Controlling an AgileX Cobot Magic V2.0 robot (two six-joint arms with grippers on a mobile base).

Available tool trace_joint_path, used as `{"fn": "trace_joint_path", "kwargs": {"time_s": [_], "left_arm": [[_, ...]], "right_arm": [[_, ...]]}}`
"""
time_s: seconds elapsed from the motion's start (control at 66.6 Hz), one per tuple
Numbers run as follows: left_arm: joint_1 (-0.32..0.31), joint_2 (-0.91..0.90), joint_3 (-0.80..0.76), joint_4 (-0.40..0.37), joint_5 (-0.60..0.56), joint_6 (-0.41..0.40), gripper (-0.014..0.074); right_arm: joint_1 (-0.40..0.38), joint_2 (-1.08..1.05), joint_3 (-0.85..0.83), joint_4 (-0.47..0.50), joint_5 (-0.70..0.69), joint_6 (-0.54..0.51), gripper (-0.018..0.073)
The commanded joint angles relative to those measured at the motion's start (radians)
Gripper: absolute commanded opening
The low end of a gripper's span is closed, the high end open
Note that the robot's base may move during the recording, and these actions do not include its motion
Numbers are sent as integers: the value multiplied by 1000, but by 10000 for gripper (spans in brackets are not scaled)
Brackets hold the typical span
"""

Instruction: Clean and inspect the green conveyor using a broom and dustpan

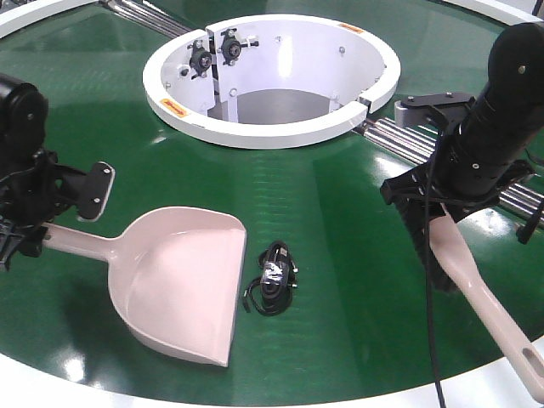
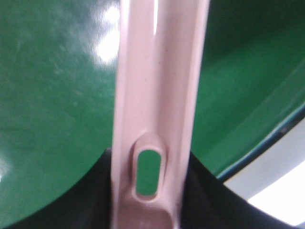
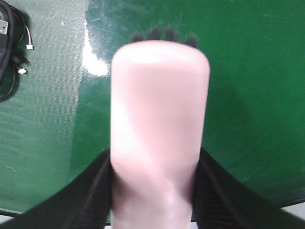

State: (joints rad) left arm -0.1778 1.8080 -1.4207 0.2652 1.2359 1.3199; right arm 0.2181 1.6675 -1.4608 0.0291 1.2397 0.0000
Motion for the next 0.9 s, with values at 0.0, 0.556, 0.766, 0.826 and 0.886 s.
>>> {"fn": "trace_joint_path", "kwargs": {"time_s": [0.0,0.556,0.766,0.826,0.886], "left_arm": [[-28,-24,-32,-82,24,-44,-8],[-74,20,-49,-186,24,-123,-7],[-74,20,-49,-194,24,-165,-6],[-74,20,-49,-194,23,-165,-6],[-74,20,-49,-194,23,-165,-6]], "right_arm": [[-3,-45,-25,-2,50,0,-3],[-3,-45,-25,-2,50,0,-3],[-3,-45,-25,-2,50,0,-3],[-3,-45,-25,-2,50,0,-3],[-3,-45,-25,-2,50,0,-3]]}}
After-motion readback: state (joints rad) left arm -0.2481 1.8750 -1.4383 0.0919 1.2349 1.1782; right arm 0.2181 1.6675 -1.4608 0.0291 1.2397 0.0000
